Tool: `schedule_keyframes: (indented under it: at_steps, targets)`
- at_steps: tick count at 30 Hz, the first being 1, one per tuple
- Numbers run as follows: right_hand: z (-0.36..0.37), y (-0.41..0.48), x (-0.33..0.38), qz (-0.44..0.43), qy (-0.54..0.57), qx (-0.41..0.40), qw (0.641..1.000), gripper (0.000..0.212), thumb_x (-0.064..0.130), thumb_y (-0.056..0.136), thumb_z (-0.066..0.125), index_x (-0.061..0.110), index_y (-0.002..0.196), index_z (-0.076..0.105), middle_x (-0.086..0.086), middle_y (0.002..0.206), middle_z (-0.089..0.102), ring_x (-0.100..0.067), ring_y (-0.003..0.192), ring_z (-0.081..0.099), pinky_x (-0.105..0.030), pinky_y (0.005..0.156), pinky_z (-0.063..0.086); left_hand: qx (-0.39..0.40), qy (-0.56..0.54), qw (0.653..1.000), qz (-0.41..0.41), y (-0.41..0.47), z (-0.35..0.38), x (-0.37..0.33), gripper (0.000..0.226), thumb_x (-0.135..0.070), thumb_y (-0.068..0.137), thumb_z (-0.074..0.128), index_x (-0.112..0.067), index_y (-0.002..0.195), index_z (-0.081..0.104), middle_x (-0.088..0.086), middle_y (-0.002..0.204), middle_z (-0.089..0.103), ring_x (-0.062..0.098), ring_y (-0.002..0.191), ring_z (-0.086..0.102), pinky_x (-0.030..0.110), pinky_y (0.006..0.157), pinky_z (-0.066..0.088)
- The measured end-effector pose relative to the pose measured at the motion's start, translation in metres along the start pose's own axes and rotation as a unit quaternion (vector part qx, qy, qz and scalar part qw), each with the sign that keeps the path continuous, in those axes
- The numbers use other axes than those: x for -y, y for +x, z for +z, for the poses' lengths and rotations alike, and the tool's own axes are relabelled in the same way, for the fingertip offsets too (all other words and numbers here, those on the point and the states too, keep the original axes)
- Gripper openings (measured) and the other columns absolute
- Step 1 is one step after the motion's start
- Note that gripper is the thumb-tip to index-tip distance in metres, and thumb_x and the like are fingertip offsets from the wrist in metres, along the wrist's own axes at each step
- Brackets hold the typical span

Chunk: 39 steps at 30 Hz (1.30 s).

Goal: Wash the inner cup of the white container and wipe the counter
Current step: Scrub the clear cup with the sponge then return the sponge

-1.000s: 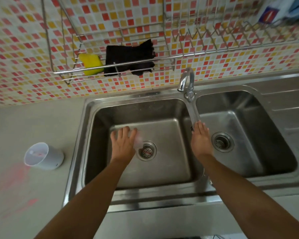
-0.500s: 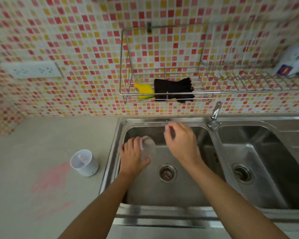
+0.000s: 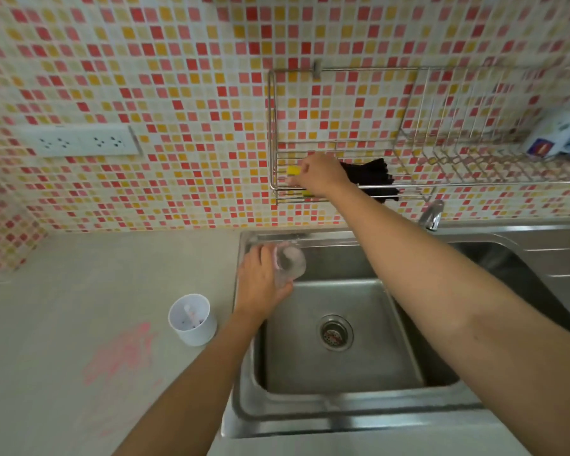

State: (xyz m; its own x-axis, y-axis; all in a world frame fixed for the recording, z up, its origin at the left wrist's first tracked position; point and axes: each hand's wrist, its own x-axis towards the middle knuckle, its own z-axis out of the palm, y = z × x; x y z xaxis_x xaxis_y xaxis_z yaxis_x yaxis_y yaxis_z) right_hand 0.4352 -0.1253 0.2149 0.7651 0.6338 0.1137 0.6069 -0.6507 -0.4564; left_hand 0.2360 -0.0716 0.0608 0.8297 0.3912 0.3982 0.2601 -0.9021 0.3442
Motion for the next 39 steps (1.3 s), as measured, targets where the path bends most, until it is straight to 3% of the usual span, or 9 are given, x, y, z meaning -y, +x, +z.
schedule_keyframes:
  at_steps: [2, 5, 11, 14, 17, 20, 26, 32, 39]
  targets:
    - [-0.003, 0.004, -0.002, 0.037, -0.030, 0.002, 0.999, 0.038, 0.039, 0.079, 0.074, 0.010, 0.072, 0.050, -0.002, 0.072, 0.052, -0.022, 0.071, 0.052, -0.033, 0.062, 0.041, -0.005, -0.024, 1.000, 0.017, 0.000, -0.003, 0.002, 0.076, -0.033, 0.063, 0.081, -0.014, 0.127, 0.044, 0.009, 0.124, 0.051, 0.023, 0.108, 0.053, 0.032, 0.090, 0.049]
    - [-0.006, 0.004, -0.004, 0.051, -0.047, -0.004, 0.998, 0.031, 0.024, 0.084, 0.070, 0.014, 0.100, 0.045, -0.004, 0.087, 0.049, -0.024, 0.083, 0.049, -0.032, 0.063, 0.038, -0.009, -0.037, 0.999, 0.027, -0.001, -0.006, 0.003, 0.075, -0.032, 0.062, 0.082, -0.015, 0.124, 0.044, 0.007, 0.121, 0.052, 0.021, 0.108, 0.053, 0.033, 0.087, 0.053]
    - [-0.030, -0.053, -0.004, -0.036, 0.256, -0.178, 0.949, 0.045, 0.013, 0.088, 0.062, 0.028, 0.127, 0.047, 0.005, 0.101, 0.057, -0.012, 0.083, 0.060, -0.023, 0.067, 0.051, 0.014, -0.025, 0.999, 0.030, 0.003, -0.006, 0.006, 0.070, -0.038, 0.064, 0.078, -0.019, 0.124, 0.046, 0.003, 0.118, 0.057, 0.020, 0.109, 0.054, 0.032, 0.089, 0.051]
    - [-0.027, -0.108, -0.032, -0.074, 0.198, -0.225, 0.951, 0.037, 0.020, 0.088, 0.065, 0.027, 0.123, 0.057, 0.005, 0.113, 0.056, -0.009, 0.097, 0.055, -0.018, 0.080, 0.045, 0.021, -0.030, 0.999, 0.018, 0.008, -0.010, 0.000, 0.070, -0.037, 0.063, 0.080, -0.017, 0.123, 0.049, 0.003, 0.116, 0.059, 0.020, 0.107, 0.055, 0.031, 0.088, 0.051]
    - [0.001, -0.156, -0.070, -0.073, 0.150, -0.117, 0.979, 0.036, 0.028, 0.090, 0.063, 0.026, 0.126, 0.060, 0.007, 0.115, 0.053, -0.007, 0.104, 0.051, -0.016, 0.086, 0.039, 0.032, -0.020, 0.999, 0.025, 0.014, -0.011, -0.014, 0.075, -0.033, 0.065, 0.081, -0.014, 0.129, 0.047, 0.005, 0.122, 0.057, 0.023, 0.113, 0.053, 0.033, 0.099, 0.042]
    - [0.029, -0.174, -0.100, -0.130, 0.083, -0.074, 0.985, 0.034, 0.027, 0.090, 0.064, 0.027, 0.124, 0.063, 0.010, 0.119, 0.057, -0.011, 0.108, 0.048, -0.029, 0.094, 0.041, 0.068, -0.030, 0.997, 0.028, 0.021, -0.005, -0.033, 0.080, -0.030, 0.067, 0.079, -0.015, 0.136, 0.042, 0.003, 0.133, 0.051, 0.022, 0.123, 0.048, 0.034, 0.106, 0.039]
    - [0.040, -0.171, -0.129, -0.268, -0.102, -0.093, 0.954, 0.036, 0.021, 0.085, 0.070, 0.028, 0.119, 0.066, 0.007, 0.125, 0.063, -0.019, 0.087, 0.046, -0.033, 0.075, 0.050, 0.066, -0.006, 0.995, 0.080, 0.034, 0.001, -0.069, 0.071, -0.029, 0.071, 0.075, -0.018, 0.133, 0.043, -0.001, 0.130, 0.051, 0.018, 0.119, 0.047, 0.026, 0.096, 0.040]
    - [0.051, -0.191, -0.131, -0.181, 0.052, -0.071, 0.979, 0.034, 0.017, 0.089, 0.062, 0.029, 0.120, 0.066, 0.016, 0.122, 0.064, -0.013, 0.086, 0.040, -0.032, 0.081, 0.046, 0.056, -0.008, 0.996, 0.075, 0.037, 0.008, -0.084, 0.062, -0.034, 0.072, 0.076, -0.017, 0.126, 0.049, 0.000, 0.124, 0.053, 0.020, 0.112, 0.049, 0.026, 0.086, 0.045]
    - [0.034, -0.169, -0.148, -0.282, -0.115, -0.074, 0.950, 0.041, 0.004, 0.067, 0.079, 0.026, 0.102, 0.074, 0.013, 0.111, 0.070, -0.025, 0.081, 0.054, -0.034, 0.064, 0.046, 0.117, -0.019, 0.991, 0.069, 0.034, 0.012, -0.091, 0.065, -0.024, 0.071, 0.072, -0.019, 0.129, 0.044, -0.003, 0.127, 0.045, 0.017, 0.116, 0.041, 0.025, 0.086, 0.043]
